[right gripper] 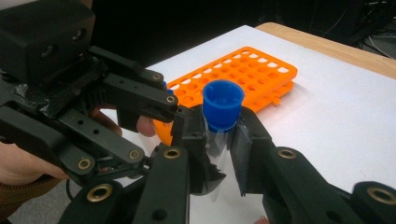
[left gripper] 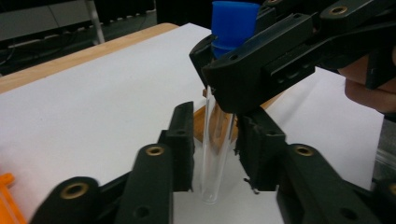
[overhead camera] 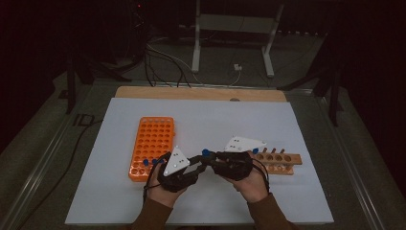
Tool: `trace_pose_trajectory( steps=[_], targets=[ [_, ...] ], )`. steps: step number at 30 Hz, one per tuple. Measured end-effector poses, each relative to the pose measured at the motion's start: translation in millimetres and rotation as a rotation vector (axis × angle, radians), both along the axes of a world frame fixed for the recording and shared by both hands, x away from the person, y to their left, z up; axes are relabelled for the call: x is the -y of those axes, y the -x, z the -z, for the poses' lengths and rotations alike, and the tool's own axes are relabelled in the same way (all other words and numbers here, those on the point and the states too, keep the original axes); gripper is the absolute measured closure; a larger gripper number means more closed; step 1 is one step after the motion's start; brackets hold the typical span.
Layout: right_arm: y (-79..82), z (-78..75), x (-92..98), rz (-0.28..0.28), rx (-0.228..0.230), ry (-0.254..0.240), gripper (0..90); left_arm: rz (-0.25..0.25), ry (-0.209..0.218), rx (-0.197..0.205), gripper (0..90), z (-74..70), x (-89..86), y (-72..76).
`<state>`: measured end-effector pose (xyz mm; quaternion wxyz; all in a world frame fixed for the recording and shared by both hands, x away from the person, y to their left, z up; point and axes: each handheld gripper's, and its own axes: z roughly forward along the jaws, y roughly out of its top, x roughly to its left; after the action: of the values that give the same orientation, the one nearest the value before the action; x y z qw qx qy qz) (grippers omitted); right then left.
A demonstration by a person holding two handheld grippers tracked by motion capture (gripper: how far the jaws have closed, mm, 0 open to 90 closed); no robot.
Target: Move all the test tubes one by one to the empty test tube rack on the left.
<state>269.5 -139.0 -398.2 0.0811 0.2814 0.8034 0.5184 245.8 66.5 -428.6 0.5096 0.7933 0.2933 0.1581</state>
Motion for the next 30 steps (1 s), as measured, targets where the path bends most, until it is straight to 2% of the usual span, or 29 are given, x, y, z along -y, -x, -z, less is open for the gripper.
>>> trace_pose_trajectory(
  steps=[4,7,8,10,12,15,19,23,30],
  targets=[
    [0.4,0.2,-1.0,-0.005,-0.004,0.0,76.8,0.015,-0.003,0.003,75.8,1.0,0.6,0.3],
    [-0.1,0.6,-0.6,-0.014,-0.009,0.001,76.1,0.022,-0.005,0.001,76.9,1.3,0.1,0.5],
    [-0.5,0.6,0.2,-0.02,-0.012,0.0,72.5,0.016,-0.01,0.001,77.0,1.5,0.2,0.4],
    [-1.1,0.0,2.7,-0.024,-0.018,-0.024,58.8,0.006,-0.014,-0.009,77.1,2.4,-1.1,-0.7],
    [-0.9,-1.3,5.5,-0.022,-0.018,-0.027,47.9,-0.006,-0.011,-0.014,77.1,3.4,-3.6,-1.5],
    [-2.5,-1.9,12.9,-0.017,-0.028,-0.049,42.0,-0.017,-0.009,-0.016,77.1,3.6,-8.9,-2.0],
    [-3.7,-2.5,23.4,0.029,-0.015,-0.055,26.9,-0.036,0.004,-0.014,77.1,1.2,-16.3,-1.8],
    [-3.9,-3.3,32.8,0.092,0.027,-0.025,14.6,-0.047,0.015,-0.003,77.1,-5.1,-24.4,-1.6],
    [-5.8,-1.5,51.6,0.163,0.06,-0.01,7.1,-0.064,0.034,0.005,77.0,-12.8,-43.2,-0.1]
  ],
)
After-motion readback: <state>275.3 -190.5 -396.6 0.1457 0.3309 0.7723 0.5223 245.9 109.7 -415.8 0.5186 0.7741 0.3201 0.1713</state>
